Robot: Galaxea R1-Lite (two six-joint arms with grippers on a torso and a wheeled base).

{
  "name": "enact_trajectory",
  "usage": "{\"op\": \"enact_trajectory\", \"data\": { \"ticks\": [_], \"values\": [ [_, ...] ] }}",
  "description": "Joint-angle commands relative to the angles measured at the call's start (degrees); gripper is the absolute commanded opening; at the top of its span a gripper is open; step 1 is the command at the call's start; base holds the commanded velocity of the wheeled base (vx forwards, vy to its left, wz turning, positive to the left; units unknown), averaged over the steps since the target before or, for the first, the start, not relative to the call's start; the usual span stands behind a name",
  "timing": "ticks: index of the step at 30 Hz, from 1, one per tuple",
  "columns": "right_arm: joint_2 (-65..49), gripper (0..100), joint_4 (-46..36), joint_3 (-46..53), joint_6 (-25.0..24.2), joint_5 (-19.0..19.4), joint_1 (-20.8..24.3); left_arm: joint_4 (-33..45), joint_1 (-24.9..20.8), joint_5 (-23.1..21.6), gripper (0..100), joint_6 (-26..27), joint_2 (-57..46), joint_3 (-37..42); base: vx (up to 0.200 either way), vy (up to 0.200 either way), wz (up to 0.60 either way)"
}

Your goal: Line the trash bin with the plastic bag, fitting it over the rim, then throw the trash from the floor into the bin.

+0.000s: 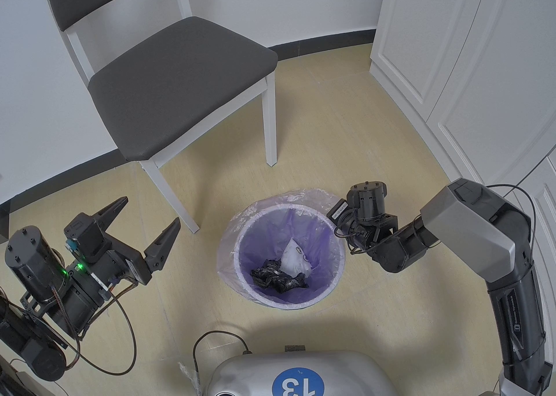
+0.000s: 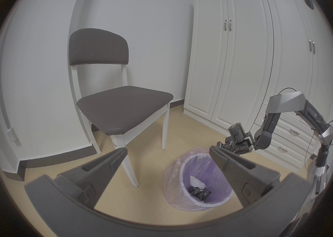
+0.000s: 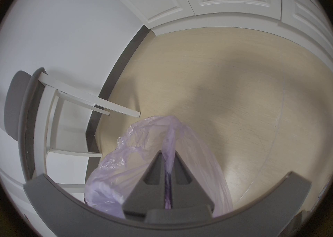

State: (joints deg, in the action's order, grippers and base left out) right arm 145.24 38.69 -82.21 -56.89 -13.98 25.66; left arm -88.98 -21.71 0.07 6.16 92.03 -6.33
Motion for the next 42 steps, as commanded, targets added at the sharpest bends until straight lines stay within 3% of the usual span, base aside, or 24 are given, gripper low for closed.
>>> {"op": "enact_trajectory", "data": {
  "ticks": [1, 37, 38, 42],
  "values": [
    [1.8, 0, -1.0, -1.9, 0.3, -0.4, -0.3, -1.0, -0.1, 0.0, 100, 0.0, 0.6, 0.0, 0.000, 0.000, 0.00],
    [4.5, 0, -3.1, -4.5, 1.7, -2.7, -0.5, -1.0, -0.1, 0.0, 100, 0.0, 1.0, 0.1, 0.000, 0.000, 0.00],
    [4.4, 100, -2.9, -4.5, 1.7, -2.7, -0.5, -1.0, -0.1, 0.0, 100, 0.0, 1.0, 0.0, 0.000, 0.000, 0.00],
    [4.0, 100, -3.0, -4.3, 1.7, -2.6, -1.1, -1.0, -0.1, 0.0, 100, -0.1, 1.0, 0.0, 0.000, 0.000, 0.00]
  ]
}}
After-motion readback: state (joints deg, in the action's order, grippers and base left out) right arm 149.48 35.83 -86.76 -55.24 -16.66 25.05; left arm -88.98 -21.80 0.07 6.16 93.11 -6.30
